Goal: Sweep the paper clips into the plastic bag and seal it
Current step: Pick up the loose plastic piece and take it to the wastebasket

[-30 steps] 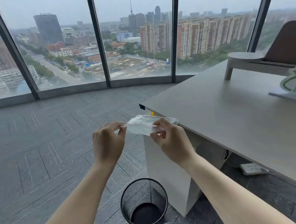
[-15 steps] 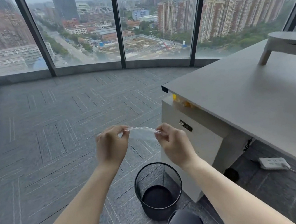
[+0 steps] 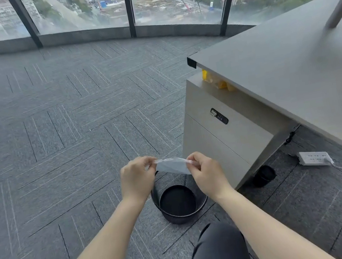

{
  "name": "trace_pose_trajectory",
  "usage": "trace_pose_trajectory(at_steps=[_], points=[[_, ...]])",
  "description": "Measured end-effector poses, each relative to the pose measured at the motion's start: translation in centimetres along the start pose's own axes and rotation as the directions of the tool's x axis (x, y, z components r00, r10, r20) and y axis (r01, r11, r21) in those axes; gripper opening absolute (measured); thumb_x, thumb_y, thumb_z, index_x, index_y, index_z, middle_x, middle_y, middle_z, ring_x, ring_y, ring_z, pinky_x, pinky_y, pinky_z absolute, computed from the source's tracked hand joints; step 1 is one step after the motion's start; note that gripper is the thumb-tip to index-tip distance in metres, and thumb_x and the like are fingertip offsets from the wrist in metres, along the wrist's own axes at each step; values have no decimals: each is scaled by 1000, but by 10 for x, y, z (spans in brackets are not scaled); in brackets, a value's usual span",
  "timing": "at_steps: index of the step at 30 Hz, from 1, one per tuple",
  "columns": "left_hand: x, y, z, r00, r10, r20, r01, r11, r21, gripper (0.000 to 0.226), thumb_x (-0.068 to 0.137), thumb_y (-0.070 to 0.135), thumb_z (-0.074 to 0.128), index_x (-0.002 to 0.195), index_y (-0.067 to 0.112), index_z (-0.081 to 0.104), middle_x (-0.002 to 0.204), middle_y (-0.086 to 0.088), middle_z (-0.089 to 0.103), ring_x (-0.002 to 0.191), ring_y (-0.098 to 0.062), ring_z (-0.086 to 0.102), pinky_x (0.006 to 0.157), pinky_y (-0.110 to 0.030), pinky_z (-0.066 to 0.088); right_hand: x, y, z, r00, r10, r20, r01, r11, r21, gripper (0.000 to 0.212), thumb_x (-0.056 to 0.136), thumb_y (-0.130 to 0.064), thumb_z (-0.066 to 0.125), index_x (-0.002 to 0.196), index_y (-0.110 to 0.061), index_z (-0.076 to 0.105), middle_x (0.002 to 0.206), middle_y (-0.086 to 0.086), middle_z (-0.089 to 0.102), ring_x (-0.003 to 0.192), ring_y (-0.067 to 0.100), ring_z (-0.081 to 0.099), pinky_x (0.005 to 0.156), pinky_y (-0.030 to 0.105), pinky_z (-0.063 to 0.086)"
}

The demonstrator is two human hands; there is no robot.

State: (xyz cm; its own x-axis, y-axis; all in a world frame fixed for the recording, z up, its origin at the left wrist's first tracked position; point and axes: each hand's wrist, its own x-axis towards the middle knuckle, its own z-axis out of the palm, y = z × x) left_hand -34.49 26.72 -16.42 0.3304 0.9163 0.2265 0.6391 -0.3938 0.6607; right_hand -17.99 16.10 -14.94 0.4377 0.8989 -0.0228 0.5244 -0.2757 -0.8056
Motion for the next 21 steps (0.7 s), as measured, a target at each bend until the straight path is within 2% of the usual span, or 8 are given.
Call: trace_pose_trajectory(at_steps=[5,9,12,15,17,21], points=[[-4,-18,32,990,-93,109,91,996,16,15,89,20,65,95,22,78,96,4,77,94,-18,69,87,-44,52,6,28,15,994,111,14,-111,994,6,11,94,-21,54,89,-19,63,79,-1,69,70,15,57,55,14,37],[-5,-33,54,973,-144,178,141,990,29,15,89,20,63,94,23,77,95,4,77,94,-19,69,89,-43,50,12,52,26,981,187,49,-185,982,-50,10,93,-21,54,92,-21,64,84,-3,69,78,16,58,65,28,42],[-5,-43,69,958,-181,223,174,983,51,18,90,22,61,97,23,77,98,4,76,96,-18,68,91,-41,49,18,66,32,973,225,58,-222,974,-53,10,92,-18,54,93,-22,64,86,-4,67,78,14,57,63,25,37],[-6,-50,84,939,-211,271,201,977,64,18,91,23,59,99,24,76,101,4,76,99,-20,67,95,-43,46,21,79,39,956,284,80,-281,959,-45,13,90,-18,54,93,-25,64,89,-5,67,82,16,59,67,27,44],[-6,-52,93,929,-220,296,202,975,92,19,91,24,59,100,25,75,102,4,76,101,-22,66,96,-40,44,22,87,42,943,322,86,-319,947,-44,20,87,-16,53,102,-26,64,97,-4,68,89,18,60,75,29,48],[-5,-54,107,932,-177,318,116,972,202,20,92,29,59,104,28,75,107,6,74,113,-23,58,99,-40,39,23,99,48,929,354,110,-353,935,-26,40,86,-14,54,125,-22,57,126,0,61,109,17,58,94,30,45]])
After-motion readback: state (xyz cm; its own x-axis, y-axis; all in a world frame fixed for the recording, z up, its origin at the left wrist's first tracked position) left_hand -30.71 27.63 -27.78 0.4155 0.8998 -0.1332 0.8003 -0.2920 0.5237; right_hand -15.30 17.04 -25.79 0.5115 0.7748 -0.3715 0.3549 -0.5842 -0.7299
